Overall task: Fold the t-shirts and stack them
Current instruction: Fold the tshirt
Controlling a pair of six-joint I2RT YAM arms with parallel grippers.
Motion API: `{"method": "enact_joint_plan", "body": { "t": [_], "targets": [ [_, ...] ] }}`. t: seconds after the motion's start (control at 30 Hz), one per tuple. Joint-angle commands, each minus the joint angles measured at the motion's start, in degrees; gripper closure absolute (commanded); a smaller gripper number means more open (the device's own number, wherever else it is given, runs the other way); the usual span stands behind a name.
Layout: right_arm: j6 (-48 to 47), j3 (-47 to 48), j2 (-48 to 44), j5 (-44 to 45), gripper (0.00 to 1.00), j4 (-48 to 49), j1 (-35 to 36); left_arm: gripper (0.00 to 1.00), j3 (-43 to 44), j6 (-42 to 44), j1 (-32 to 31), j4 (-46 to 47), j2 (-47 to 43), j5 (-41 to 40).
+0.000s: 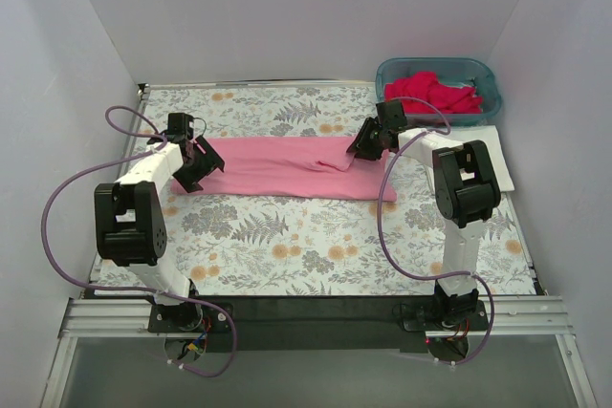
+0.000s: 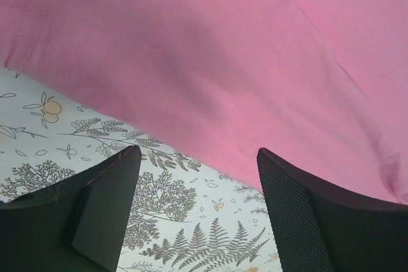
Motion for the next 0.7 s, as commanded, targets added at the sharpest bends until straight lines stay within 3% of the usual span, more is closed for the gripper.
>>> {"method": "enact_joint_plan", "body": {
  "t": [0.0, 0.3, 0.67],
  "targets": [
    [0.8, -0.5, 0.2, -1.0, 0.65, 2.6, 0.2, 0.32, -0.6, 0.5, 0.0, 0.4, -3.6, 0.5],
    [-0.1, 0.9, 0.6, -3.0, 0.72, 3.4, 0.3, 0.32, -0.9, 0.4, 0.0, 0.6, -3.6, 0.5],
    [-0.3, -1.1, -4.6, -3.3, 0.99, 2.7, 0.3, 0.32, -1.2, 0.3, 0.0, 0.6, -4.5, 0.5]
  ]
}}
